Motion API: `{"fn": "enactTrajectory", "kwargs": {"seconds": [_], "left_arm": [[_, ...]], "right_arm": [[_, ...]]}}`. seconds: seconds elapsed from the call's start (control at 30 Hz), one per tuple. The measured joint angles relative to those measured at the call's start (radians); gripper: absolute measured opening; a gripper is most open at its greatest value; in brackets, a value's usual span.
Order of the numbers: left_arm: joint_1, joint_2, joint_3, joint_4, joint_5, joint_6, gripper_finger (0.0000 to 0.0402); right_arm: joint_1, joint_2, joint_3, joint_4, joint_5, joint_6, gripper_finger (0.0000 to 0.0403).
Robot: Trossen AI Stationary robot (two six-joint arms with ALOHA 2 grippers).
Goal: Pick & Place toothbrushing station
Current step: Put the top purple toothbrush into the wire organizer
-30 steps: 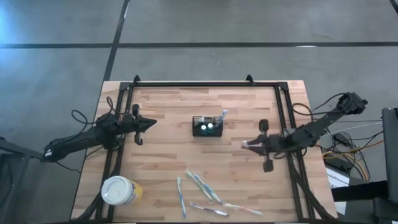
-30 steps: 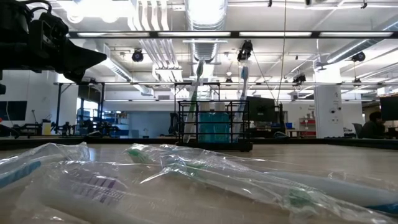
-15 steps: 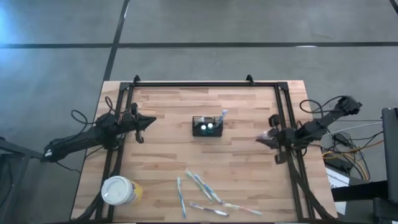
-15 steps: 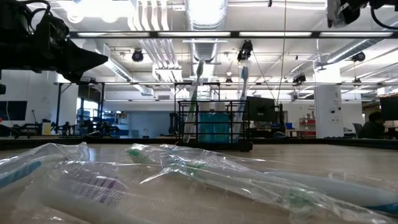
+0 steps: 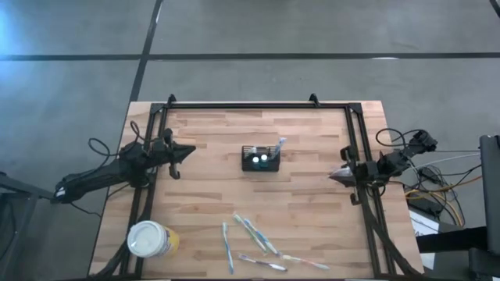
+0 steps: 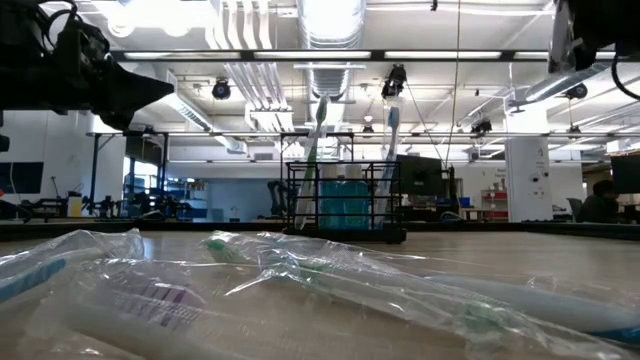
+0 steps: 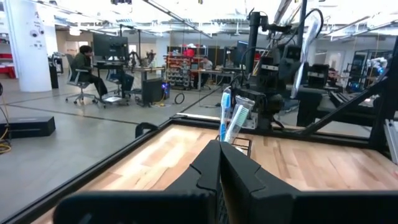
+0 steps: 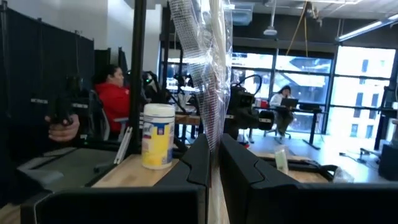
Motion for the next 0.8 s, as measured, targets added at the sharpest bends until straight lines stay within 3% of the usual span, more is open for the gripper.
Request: {"fn": "enactTrajectory", "kwargs": {"seconds": [0.8], "left_arm": [[0.0, 0.0, 0.0, -0.002, -0.026, -0.003, 0.0012]], "right_arm": [[-0.003, 0.001, -0.048, -0.036, 0.03, 0.085, 0.0013]]}}
